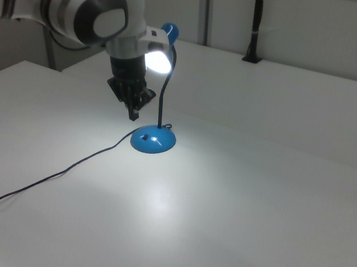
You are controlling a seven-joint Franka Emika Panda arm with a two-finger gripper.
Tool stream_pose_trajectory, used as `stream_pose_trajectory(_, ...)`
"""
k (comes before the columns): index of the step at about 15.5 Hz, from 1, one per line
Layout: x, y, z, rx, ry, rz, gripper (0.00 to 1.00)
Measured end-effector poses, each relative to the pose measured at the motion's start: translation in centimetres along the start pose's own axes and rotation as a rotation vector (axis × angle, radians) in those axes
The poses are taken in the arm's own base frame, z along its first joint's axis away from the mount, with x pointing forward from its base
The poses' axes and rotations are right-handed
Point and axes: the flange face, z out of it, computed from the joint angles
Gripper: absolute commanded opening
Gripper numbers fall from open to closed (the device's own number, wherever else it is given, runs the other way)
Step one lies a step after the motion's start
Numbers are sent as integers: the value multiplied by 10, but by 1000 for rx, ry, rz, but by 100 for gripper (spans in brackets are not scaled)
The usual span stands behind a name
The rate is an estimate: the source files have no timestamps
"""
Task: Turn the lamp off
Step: 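Lower the gripper down onto the switch on the lamp base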
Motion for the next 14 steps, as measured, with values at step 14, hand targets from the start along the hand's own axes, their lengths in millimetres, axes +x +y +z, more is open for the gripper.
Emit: stream_pose_trajectory(14, 77, -77, 154, 6, 131, -50, 0)
